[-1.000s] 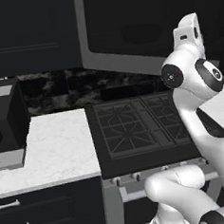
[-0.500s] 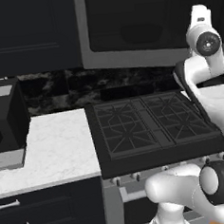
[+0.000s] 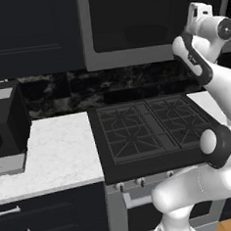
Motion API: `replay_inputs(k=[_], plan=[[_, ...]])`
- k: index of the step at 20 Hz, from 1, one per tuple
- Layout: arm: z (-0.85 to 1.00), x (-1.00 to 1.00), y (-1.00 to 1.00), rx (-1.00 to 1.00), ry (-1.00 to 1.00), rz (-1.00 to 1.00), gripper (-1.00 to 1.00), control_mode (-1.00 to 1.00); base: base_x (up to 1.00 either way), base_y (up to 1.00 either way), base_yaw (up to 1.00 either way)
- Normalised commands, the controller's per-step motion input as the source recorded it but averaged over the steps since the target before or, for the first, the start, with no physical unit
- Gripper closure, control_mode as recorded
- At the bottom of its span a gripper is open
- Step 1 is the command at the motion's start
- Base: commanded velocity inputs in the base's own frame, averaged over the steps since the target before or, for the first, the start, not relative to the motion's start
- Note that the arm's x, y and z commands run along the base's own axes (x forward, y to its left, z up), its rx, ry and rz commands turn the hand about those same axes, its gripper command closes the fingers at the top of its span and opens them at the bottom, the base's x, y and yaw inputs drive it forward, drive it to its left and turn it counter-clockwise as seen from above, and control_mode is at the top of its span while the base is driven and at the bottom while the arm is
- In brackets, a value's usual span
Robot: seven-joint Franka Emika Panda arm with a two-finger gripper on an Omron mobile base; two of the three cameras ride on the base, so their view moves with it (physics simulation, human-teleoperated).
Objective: Open the microwave, place the bowl with waffle inside the microwave, then close the microwave door and turn it on.
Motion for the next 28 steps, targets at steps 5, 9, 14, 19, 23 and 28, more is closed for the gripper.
replay_inputs(k=[5, 9, 14, 19, 23, 28], plan=[[-0.14, 1.00, 0.00, 0.04, 0.00, 0.20, 1.00, -1.00, 0.00, 0.00, 0.00], [-0.02, 1.00, 0.00, 0.03, 0.01, 0.13, 1.00, -1.00, 0.00, 0.00, 0.00], [0.15, 0.07, 0.03, -0.05, 0.04, -0.04, 1.00, -1.00, 0.00, 0.00, 0.00], [0.59, -0.85, -0.03, -0.07, 0.07, -0.12, 1.00, -1.00, 0.00, 0.00, 0.00], [0.27, -1.00, -0.10, -0.07, 0.00, -0.03, 1.00, -1.00, 0.00, 0.00, 0.00], [-0.01, -0.76, -0.09, -0.01, 0.00, 0.00, 1.00, -1.00, 0.00, 0.00, 0.00]])
